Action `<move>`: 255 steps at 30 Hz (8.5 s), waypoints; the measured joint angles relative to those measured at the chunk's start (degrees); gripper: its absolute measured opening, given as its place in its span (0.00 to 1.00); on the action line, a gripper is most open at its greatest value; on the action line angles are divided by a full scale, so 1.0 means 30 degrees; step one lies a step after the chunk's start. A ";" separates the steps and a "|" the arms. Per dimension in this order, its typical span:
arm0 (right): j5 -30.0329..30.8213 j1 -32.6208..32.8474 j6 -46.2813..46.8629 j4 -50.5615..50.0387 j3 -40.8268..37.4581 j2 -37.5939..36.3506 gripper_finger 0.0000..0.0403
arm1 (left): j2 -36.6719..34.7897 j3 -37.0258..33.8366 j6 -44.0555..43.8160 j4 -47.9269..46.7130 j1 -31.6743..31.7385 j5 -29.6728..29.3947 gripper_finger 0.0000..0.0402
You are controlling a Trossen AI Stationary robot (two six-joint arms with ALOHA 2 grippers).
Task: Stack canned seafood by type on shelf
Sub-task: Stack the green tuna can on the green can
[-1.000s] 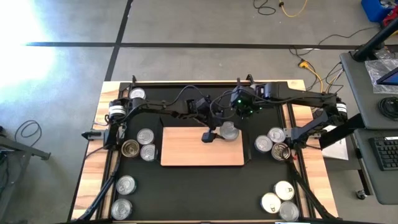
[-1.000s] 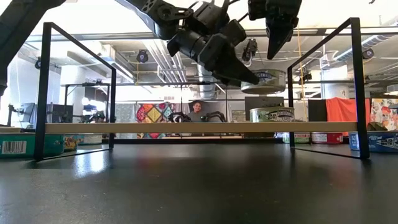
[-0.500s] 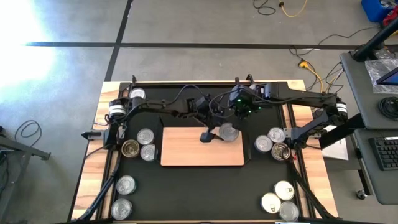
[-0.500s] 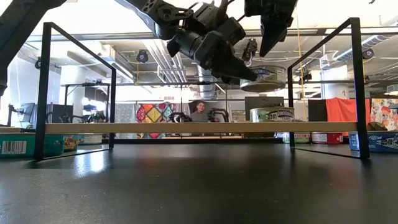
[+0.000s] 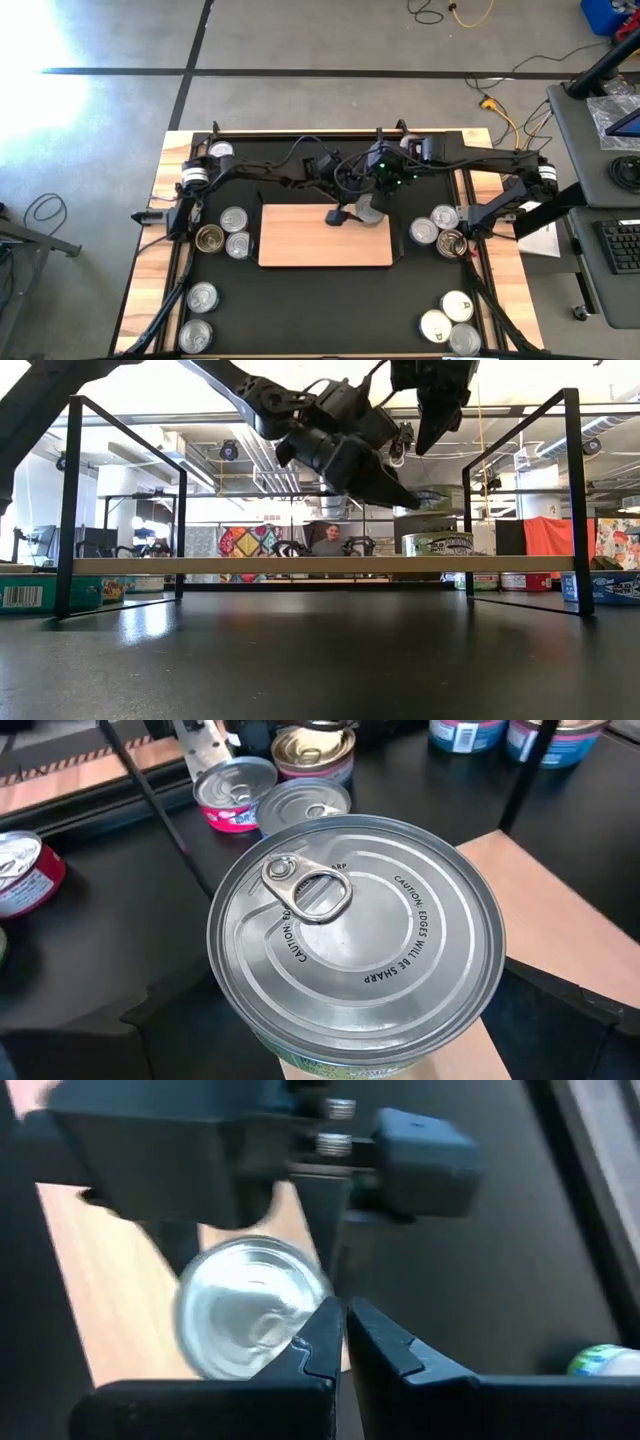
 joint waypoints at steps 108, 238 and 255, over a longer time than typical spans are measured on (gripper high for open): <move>-0.1976 -0.0201 -0.4065 0.1825 -0.2801 -0.0484 0.03 | -0.0548 0.0320 -0.8108 -0.0830 -0.2680 -0.9698 0.88; -0.2139 -0.0153 -0.4744 0.3473 -0.1118 -0.0162 0.03 | -1.3462 -0.3502 -1.3532 -1.0581 -0.3706 -1.4214 0.98; 0.0124 0.3010 -0.2281 0.2613 -0.1659 -0.1921 0.03 | -1.3484 -0.1849 -1.9871 -1.1688 -0.6198 -1.4220 0.98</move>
